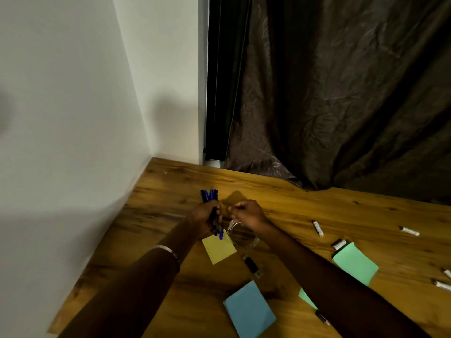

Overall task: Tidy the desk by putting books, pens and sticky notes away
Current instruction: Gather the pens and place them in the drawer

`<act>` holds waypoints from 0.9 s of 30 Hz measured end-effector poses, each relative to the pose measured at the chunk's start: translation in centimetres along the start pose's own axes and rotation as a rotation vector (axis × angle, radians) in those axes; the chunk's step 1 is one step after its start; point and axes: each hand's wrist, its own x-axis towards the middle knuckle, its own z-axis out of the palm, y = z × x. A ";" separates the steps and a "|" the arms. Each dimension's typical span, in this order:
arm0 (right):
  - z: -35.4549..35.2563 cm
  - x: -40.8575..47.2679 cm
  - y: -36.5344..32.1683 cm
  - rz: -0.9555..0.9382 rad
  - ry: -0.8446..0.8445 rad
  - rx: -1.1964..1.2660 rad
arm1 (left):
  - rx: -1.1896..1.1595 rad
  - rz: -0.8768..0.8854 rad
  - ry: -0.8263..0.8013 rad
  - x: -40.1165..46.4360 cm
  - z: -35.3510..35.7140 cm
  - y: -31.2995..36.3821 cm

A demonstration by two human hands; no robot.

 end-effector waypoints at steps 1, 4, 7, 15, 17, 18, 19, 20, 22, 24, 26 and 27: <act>-0.2 -0.4 0.2 0.009 0.002 0.002 | -0.002 -0.001 -0.002 -0.5 0.3 -0.2; -0.9 -2.1 0.7 0.026 -0.010 0.032 | -0.016 0.016 -0.019 -1.8 1.3 -1.3; -1.6 -4.1 1.6 0.016 -0.015 0.010 | 0.016 0.038 -0.044 -3.3 2.0 -2.8; -3.0 -10.9 4.9 -0.033 -0.002 0.040 | -0.016 0.082 0.026 -9.5 3.0 -7.5; -3.0 -12.7 5.5 -0.030 -0.010 0.051 | -0.021 0.075 0.017 -10.9 2.6 -8.9; -2.9 -13.6 5.9 -0.028 -0.013 0.064 | -0.029 0.066 0.012 -11.7 2.5 -9.6; -2.7 -14.3 6.3 -0.029 -0.014 0.064 | -0.031 0.063 0.013 -12.4 2.2 -10.3; -2.5 -15.0 6.6 -0.041 -0.011 0.050 | -0.042 0.070 0.014 -13.0 2.0 -11.0; -2.0 -16.7 7.1 -0.058 -0.014 0.021 | -0.090 0.094 -0.006 -14.3 1.6 -12.5; -1.5 -18.3 7.8 -0.024 -0.033 0.026 | -0.126 0.071 -0.049 -15.4 1.2 -13.9; -1.1 -19.8 8.4 0.017 -0.046 0.035 | -0.115 0.042 -0.058 -16.4 0.8 -15.3; -0.9 -20.5 8.7 0.026 -0.049 0.037 | -0.110 0.030 -0.048 -16.8 0.7 -16.0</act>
